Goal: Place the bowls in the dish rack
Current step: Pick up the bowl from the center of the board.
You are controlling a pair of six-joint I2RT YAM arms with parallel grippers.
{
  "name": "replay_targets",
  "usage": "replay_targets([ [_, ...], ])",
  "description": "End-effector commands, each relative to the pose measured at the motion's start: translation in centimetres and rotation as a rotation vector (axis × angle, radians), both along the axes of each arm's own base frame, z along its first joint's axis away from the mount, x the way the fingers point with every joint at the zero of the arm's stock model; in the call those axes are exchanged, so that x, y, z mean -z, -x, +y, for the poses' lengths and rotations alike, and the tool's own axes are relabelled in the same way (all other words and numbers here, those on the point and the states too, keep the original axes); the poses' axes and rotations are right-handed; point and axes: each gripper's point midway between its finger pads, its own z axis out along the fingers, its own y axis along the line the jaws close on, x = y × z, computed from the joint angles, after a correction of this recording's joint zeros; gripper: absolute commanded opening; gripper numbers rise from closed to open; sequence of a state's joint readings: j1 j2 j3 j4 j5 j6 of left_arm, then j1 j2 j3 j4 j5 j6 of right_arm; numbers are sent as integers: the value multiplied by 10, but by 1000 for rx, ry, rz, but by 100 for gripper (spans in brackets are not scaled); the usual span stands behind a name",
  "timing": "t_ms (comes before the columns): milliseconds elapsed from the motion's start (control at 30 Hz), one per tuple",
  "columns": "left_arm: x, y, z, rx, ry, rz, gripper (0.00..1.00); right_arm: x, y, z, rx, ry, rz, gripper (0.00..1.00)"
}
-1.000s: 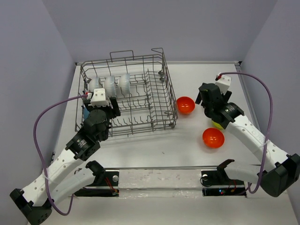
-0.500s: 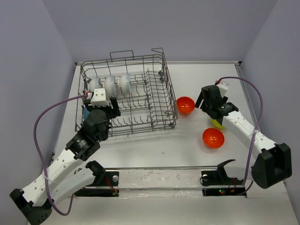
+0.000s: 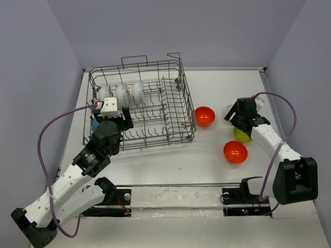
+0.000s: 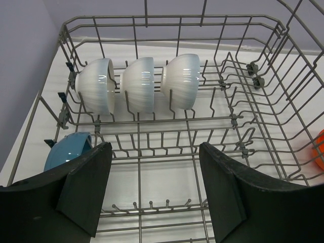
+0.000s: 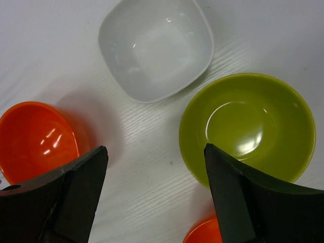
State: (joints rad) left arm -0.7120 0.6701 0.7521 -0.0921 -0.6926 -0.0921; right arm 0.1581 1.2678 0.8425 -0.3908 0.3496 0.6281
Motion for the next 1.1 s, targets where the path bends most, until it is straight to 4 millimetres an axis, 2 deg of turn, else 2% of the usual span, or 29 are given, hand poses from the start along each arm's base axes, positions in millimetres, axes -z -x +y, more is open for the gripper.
replay_targets([
  [0, -10, -1, 0, -4, 37, -49, 79, -14, -5, 1, 10, -86, -85, 82],
  [367, -10, -1, -1, 3, 34, -47, 79, -17, 7, -21, 83, -82, -116, 82],
  [600, -10, -1, -3, 12, 35, -46, 79, -10, 11, -15, 67, -113, -102, 82],
  [833, -10, -1, -4, 21, 34, -43, 79, -11, 9, -15, 66, -112, -104, 82],
  [1067, -11, 0, -5, 25, 38, -48, 79, -6, 11, -23, 114, -92, -99, 83],
])
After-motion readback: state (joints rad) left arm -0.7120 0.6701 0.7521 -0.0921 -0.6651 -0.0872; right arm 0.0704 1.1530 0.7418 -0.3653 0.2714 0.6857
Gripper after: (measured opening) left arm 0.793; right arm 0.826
